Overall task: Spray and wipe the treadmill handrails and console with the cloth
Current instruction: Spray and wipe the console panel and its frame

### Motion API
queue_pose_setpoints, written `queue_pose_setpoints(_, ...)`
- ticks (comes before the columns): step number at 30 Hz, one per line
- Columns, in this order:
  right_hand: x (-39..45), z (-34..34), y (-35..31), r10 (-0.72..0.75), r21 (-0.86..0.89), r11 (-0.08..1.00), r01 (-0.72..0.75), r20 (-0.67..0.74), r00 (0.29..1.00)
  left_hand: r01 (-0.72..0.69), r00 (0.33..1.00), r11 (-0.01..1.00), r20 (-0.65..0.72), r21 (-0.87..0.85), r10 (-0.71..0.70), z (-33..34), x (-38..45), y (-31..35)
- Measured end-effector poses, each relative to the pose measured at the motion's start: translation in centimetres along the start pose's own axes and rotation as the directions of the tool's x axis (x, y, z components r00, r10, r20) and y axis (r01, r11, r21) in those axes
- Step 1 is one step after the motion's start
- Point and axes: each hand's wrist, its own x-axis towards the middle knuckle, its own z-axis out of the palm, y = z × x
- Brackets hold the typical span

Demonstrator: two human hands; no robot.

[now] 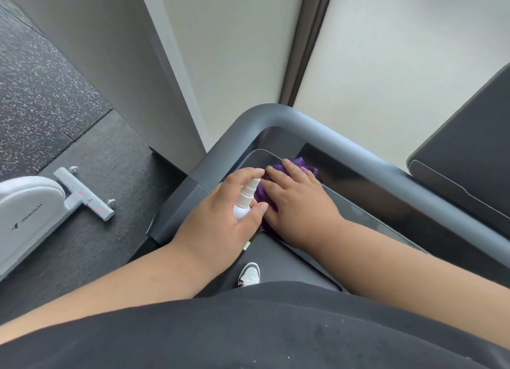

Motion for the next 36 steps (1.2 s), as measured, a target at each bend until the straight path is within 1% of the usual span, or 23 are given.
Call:
queue_pose_setpoints(4, -4.3, 0.4, 1.3, -0.001, 0.019, 1.0, 0.002, -0.046, 0.999, -0.006, 0.997, 1.0, 0.077, -0.007, 0.007, 0.4, 0.0, -0.1)
queue_pose_setpoints(7, -4.5, 0.9, 1.1, -0.005, 0.065, 0.998, 0.011, -0.087, 0.996, -0.02, 0.992, 1.0, 0.123, 0.003, 0.02, 0.2, -0.3, -0.4)
queue_pose_setpoints(9, -3.5, 1.2, 0.9, -0.035, 0.116, 0.992, 0.053, -0.151, 0.988, -0.03, 0.993, 1.0, 0.117, 0.006, 0.03, -0.1, -0.4, -0.8)
queue_pose_setpoints(12, -0.8, 1.4, 0.5, -0.077, 0.21, 0.969, 0.133, -0.253, 0.964, -0.012, 0.997, 1.0, 0.073, 0.003, 0.012, -1.0, -0.7, -1.4)
queue_pose_setpoints(14, 1.4, 1.1, -0.1, -0.09, 0.242, 0.956, 0.164, -0.291, 0.953, -0.003, 0.999, 1.0, 0.042, -0.005, 0.003, -1.4, -0.9, -1.7)
queue_pose_setpoints(16, 3.2, 0.6, -0.7, -0.083, 0.23, 0.961, 0.156, -0.3, 0.95, 0.007, 1.0, 1.0, 0.029, -0.012, -0.007, -1.8, -1.2, -1.8)
queue_pose_setpoints(18, 3.8, 0.2, -1.3, -0.007, 0.182, 0.981, 0.062, -0.289, 0.957, 0.011, 1.0, 1.0, 0.029, -0.024, -0.01, -2.2, -1.4, -1.9)
queue_pose_setpoints(20, 3.4, 0.1, -1.9, 0.134, 0.155, 0.984, -0.092, -0.281, 0.951, 0.012, 0.999, 0.999, 0.03, -0.034, -0.011, -2.5, -1.5, -1.9)
queue_pose_setpoints(21, 3.0, 0.2, -2.2, 0.205, 0.18, 0.97, -0.162, -0.257, 0.944, 0.011, 1.0, 0.999, 0.023, -0.037, -0.01, -2.6, -1.5, -1.9)
queue_pose_setpoints(23, 2.7, 0.3, -3.3, 0.313, 0.283, 0.922, -0.264, -0.144, 0.939, 0.012, 1.0, 0.999, 0.009, -0.04, -0.012, -2.9, -1.5, -2.0)
queue_pose_setpoints(25, 3.3, 0.2, -4.3, 0.353, 0.348, 0.886, -0.308, -0.072, 0.933, 0.017, 1.0, 0.999, 0.007, -0.043, -0.017, -3.0, -1.5, -2.2)
queue_pose_setpoints(28, 4.3, 0.2, -5.2, 0.339, 0.334, 0.897, -0.29, -0.096, 0.936, 0.02, 1.0, 0.999, 0.019, -0.039, -0.019, -3.1, -1.6, -2.2)
queue_pose_setpoints(31, 4.9, 0.6, -5.0, 0.301, 0.247, 0.933, -0.263, -0.13, 0.945, 0.001, 1.0, 0.999, 0.018, -0.032, 0.0, -3.0, -1.5, -2.1)
queue_pose_setpoints(35, 5.0, 0.8, -3.5, 0.157, 0.124, 0.983, -0.133, -0.21, 0.965, -0.01, 1.0, 1.0, 0.019, -0.02, 0.01, -2.5, -1.3, -2.0)
queue_pose_setpoints(36, 4.9, 0.9, -3.0, 0.117, 0.103, 0.99, -0.097, -0.206, 0.972, -0.006, 1.0, 1.0, 0.028, -0.023, 0.006, -2.2, -1.2, -1.8)
